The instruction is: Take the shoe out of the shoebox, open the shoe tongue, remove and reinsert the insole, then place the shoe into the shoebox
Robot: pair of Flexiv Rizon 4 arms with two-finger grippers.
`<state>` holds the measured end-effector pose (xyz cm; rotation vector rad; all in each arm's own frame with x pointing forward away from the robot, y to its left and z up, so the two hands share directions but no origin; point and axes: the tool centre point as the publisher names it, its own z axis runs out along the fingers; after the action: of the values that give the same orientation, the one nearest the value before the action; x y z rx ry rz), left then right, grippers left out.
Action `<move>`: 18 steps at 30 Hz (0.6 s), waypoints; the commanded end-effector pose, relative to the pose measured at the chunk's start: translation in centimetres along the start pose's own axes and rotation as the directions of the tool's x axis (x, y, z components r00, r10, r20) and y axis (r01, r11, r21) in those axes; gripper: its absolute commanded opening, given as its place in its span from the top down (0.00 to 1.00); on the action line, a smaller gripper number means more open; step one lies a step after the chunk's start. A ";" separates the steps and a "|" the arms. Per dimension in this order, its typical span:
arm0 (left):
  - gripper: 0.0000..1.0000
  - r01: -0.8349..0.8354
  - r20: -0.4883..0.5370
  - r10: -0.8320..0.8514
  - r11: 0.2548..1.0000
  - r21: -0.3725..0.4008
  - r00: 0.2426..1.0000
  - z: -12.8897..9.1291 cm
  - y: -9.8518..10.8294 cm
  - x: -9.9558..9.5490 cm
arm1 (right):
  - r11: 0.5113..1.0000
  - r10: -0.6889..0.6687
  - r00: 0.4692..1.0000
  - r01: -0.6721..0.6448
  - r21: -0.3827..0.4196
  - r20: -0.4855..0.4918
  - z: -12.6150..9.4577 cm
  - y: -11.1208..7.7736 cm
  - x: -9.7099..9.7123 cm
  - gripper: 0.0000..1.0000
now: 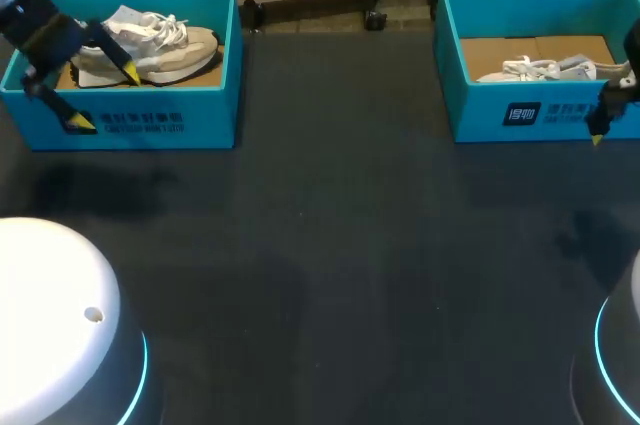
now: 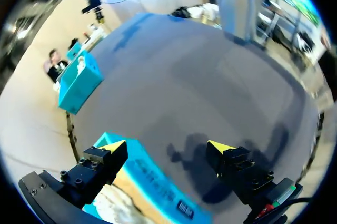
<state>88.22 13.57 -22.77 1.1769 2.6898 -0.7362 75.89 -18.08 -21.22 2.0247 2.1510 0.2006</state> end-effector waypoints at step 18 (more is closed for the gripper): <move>0.00 -0.611 -0.518 0.522 0.791 -0.003 0.678 -3.1 9.1 -1.5 | 1.000 0.000 1.000 0.000 -0.001 0.000 0.0 -0.1 0.0 0.00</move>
<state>95.97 19.61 -23.41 1.9940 2.4013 -0.3647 75.88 -18.07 -21.20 2.0240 2.1506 0.2001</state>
